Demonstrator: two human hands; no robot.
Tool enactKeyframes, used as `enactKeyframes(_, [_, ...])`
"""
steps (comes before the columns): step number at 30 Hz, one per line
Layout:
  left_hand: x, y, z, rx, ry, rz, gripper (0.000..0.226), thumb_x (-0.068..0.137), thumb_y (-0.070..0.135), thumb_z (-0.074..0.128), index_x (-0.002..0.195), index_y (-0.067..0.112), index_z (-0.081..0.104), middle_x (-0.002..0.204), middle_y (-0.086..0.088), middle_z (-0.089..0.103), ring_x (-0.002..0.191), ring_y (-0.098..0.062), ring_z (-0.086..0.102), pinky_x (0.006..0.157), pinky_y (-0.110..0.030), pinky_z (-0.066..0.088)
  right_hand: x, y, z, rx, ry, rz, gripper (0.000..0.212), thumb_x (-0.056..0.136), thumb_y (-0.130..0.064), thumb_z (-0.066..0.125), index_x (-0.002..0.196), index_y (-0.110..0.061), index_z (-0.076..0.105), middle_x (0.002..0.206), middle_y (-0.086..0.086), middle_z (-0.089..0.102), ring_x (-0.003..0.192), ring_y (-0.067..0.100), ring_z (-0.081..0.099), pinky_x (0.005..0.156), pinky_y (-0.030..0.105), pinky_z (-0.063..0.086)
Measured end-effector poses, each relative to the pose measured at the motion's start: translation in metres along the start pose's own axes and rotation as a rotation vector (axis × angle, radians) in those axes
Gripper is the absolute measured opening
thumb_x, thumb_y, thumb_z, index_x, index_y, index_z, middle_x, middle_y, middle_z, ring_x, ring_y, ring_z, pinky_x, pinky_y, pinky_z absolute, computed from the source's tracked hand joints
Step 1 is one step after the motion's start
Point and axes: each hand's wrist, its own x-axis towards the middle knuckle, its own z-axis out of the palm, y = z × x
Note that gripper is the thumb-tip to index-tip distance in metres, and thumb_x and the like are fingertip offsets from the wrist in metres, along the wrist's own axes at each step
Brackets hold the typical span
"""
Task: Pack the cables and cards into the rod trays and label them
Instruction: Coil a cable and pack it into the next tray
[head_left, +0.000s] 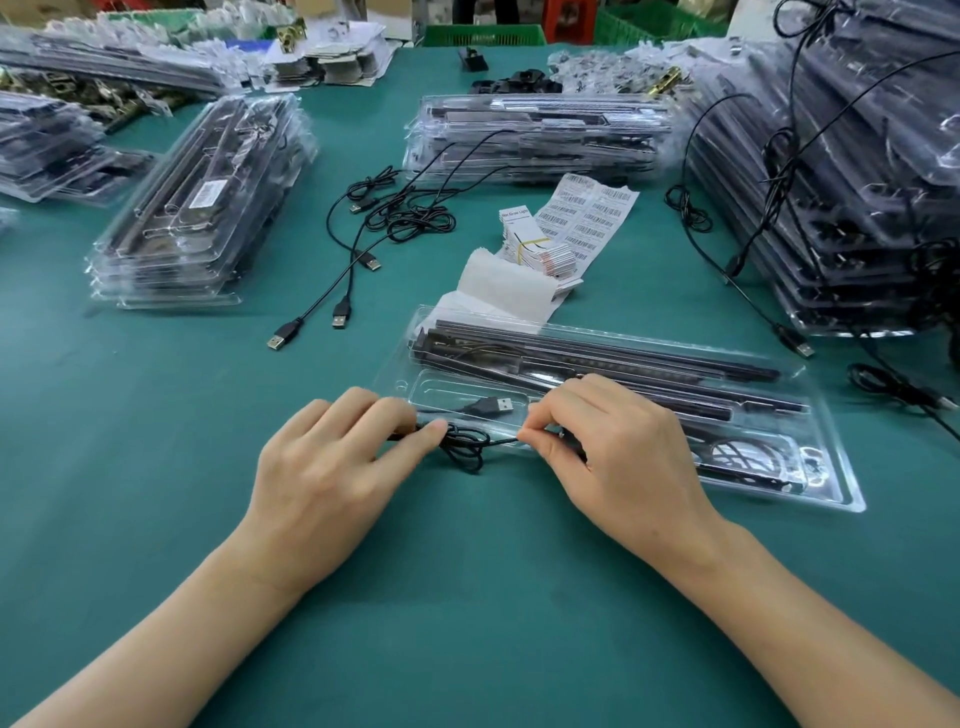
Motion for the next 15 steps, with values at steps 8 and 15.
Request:
enactKeyframes(8, [0.003, 0.003, -0.007, 0.024, 0.048, -0.044, 0.017, 0.085, 0.005, 0.08, 0.075, 0.018, 0.075, 0.079, 0.004, 0.071, 0.065, -0.025, 0.065, 0.059, -0.035, 0.046, -0.003, 0.002, 0.003, -0.004, 0.008, -0.003, 0.014, 0.089, -0.016, 0.077, 0.08, -0.017, 0.066, 0.077, -0.009, 0.063, 0.072, 0.012, 0.051, 0.055, 0.034, 0.048])
enactKeyframes(15, [0.013, 0.005, -0.005, 0.049, 0.047, -0.068, 0.026, 0.092, 0.013, 0.075, 0.067, 0.016, 0.069, 0.073, 0.003, 0.069, 0.058, -0.025, 0.061, 0.052, -0.037, 0.044, -0.001, 0.001, 0.004, -0.002, 0.047, -0.004, 0.013, 0.089, -0.015, 0.077, 0.081, -0.015, 0.067, 0.076, -0.008, 0.063, 0.07, 0.013, 0.052, 0.057, 0.032, 0.049])
